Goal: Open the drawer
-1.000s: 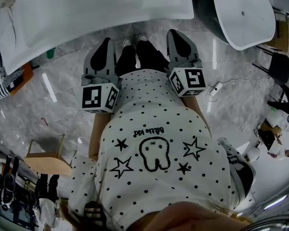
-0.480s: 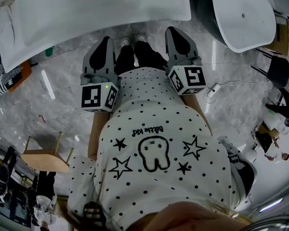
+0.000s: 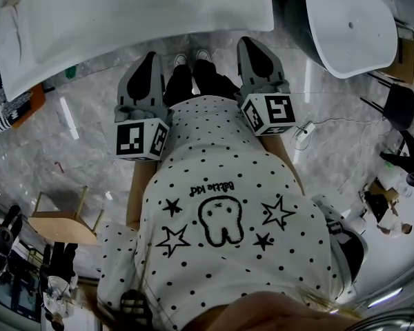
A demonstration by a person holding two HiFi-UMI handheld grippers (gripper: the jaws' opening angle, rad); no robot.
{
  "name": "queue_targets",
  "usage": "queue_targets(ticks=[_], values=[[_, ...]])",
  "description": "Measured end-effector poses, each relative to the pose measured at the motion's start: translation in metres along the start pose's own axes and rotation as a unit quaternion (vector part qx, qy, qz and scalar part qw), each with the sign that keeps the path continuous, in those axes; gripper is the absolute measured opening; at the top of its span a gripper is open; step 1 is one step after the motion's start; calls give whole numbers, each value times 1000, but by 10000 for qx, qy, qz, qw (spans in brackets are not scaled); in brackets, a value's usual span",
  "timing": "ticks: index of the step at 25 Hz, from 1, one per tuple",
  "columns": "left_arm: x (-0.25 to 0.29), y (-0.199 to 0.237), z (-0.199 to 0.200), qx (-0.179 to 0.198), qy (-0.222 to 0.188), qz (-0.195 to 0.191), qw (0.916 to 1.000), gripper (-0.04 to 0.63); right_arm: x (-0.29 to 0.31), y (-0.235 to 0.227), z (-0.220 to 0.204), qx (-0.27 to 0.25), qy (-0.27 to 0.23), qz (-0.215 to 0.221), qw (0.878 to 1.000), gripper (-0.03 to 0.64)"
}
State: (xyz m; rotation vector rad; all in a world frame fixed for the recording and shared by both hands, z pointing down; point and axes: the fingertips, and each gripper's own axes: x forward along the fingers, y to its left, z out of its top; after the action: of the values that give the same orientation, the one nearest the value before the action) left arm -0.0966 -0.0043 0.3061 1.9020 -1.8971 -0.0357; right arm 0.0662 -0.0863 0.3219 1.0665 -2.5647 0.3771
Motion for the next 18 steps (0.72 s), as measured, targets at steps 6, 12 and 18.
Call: queue_targets(ticks=[6,12,18], values=[[0,0,1,-18,-28,-8,10000,6,-1,-2,2,21,-46,-26,10000,15],[0,0,2,10,-65,-20,10000,6,-1,-2,2,26,-71,-40,10000,15],[0,0,3,20,-52,-21,10000,6,-1,-2,3,33,-76,-44,10000,15]])
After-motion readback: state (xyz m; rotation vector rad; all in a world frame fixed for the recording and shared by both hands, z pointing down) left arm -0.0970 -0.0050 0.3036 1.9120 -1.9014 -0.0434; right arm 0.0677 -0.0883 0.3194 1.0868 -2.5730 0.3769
